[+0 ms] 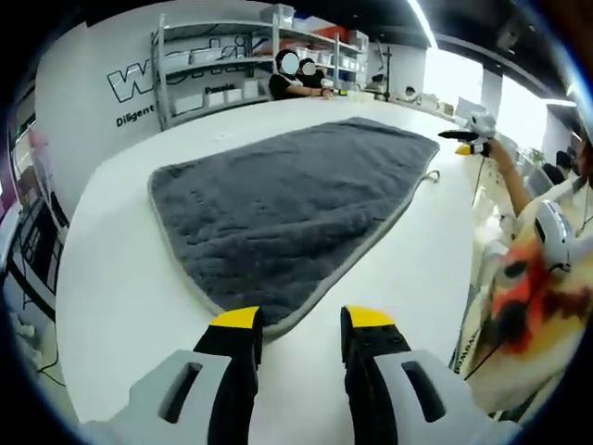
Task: Fold the towel on the table until its edges align and the towel forms a compact rectangular stack.
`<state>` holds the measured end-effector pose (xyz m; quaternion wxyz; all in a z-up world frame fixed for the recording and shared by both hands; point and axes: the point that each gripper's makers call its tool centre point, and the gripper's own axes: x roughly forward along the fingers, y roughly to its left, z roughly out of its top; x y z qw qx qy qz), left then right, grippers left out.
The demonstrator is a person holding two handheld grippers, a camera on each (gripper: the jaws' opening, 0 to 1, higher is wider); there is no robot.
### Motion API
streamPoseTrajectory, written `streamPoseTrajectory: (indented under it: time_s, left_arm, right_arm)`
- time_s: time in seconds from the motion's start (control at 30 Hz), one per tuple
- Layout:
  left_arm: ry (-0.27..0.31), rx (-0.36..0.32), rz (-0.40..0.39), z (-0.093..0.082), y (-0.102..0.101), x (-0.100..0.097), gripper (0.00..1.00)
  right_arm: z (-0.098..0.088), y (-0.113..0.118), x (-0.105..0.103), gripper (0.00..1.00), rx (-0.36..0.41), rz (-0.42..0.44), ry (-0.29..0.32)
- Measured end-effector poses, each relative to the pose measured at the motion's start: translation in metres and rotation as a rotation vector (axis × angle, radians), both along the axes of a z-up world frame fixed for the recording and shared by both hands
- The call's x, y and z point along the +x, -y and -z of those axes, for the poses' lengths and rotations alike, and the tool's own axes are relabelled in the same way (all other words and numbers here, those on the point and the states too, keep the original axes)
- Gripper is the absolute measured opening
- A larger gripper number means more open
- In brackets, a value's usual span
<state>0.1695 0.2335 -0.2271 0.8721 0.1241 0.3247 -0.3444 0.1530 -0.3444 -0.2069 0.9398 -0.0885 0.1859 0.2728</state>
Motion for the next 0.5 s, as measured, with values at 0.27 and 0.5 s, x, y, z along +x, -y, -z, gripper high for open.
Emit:
streamPoseTrajectory:
  time_s: [0.27, 0.5]
  left_arm:
    - [-0.017, 0.036, 0.008, 0.0039, -0.0029, 0.0023, 0.27]
    - [0.002, 0.097, 0.030, 0.0068, -0.0042, 0.0027, 0.19]
  right_arm:
    - [-0.0050, -0.0012, -0.0051, 0.86, 0.035, -0.013, 0.004]
    - [-0.0037, -0.0007, -0.0090, 0.86, 0.021, -0.018, 0.004]
